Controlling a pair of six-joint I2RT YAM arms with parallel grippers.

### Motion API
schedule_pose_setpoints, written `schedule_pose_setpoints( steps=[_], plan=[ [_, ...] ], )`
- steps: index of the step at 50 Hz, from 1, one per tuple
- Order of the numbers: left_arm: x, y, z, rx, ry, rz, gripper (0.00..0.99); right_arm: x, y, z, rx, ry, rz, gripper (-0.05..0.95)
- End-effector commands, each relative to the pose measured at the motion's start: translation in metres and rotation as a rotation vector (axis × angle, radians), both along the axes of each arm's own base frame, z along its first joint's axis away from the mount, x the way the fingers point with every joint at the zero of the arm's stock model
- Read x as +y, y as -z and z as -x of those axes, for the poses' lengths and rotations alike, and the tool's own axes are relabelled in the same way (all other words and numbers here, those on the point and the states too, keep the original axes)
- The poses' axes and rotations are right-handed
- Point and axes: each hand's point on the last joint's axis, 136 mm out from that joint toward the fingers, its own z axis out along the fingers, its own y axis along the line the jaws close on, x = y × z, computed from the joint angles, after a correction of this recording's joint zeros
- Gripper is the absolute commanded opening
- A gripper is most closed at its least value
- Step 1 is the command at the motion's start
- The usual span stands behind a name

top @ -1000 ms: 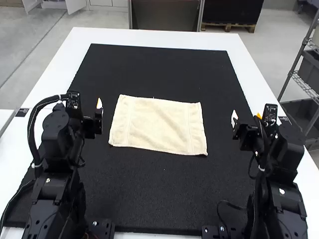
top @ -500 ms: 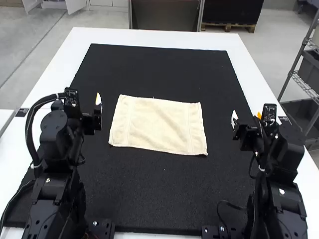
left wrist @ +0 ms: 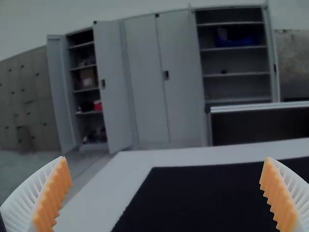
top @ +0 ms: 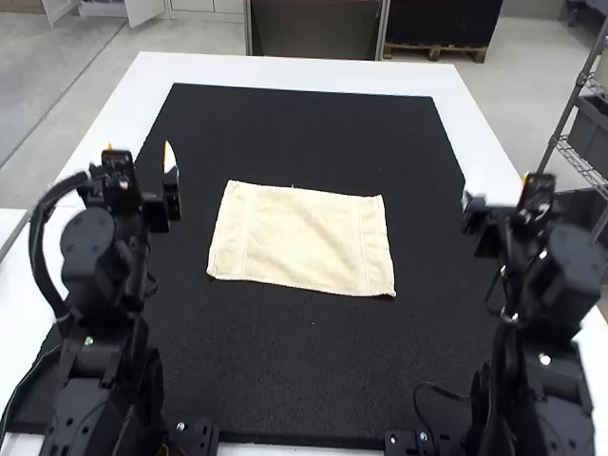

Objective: Fold the towel.

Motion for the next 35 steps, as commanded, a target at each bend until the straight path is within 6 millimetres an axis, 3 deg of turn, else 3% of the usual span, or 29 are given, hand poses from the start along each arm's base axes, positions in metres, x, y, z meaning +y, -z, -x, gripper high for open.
schedule_pose_setpoints(
  steps=[1, 9, 15, 21, 26, 31, 35],
  plan=[
    [0.002, -0.049, 0.009, -0.071, -0.015, -0.012, 0.913, -0.009, -0.052, 0.004, -0.064, 0.033, -0.058, 0.89],
    [0.003, -0.089, -0.004, -0.064, -0.017, -0.009, 0.915, -0.018, -0.080, -0.018, 0.004, 0.030, -0.186, 0.89],
    [0.009, -0.093, -0.028, 0.012, -0.038, 0.003, 0.921, -0.023, -0.068, -0.048, 0.116, 0.021, -0.261, 0.89],
    [0.021, -0.063, -0.061, 0.165, -0.091, 0.027, 0.939, -0.018, -0.055, -0.067, 0.176, -0.027, -0.286, 0.88],
    [0.028, -0.026, -0.083, 0.308, -0.118, 0.043, 0.946, -0.017, -0.045, -0.078, 0.227, -0.034, -0.317, 0.89],
    [0.028, -0.001, -0.092, 0.393, -0.119, 0.045, 0.956, -0.016, -0.013, -0.089, 0.337, -0.030, -0.343, 0.90],
    [0.027, 0.013, -0.094, 0.430, -0.116, 0.045, 0.957, -0.017, 0.029, -0.094, 0.482, -0.005, -0.325, 0.91]
  ],
)
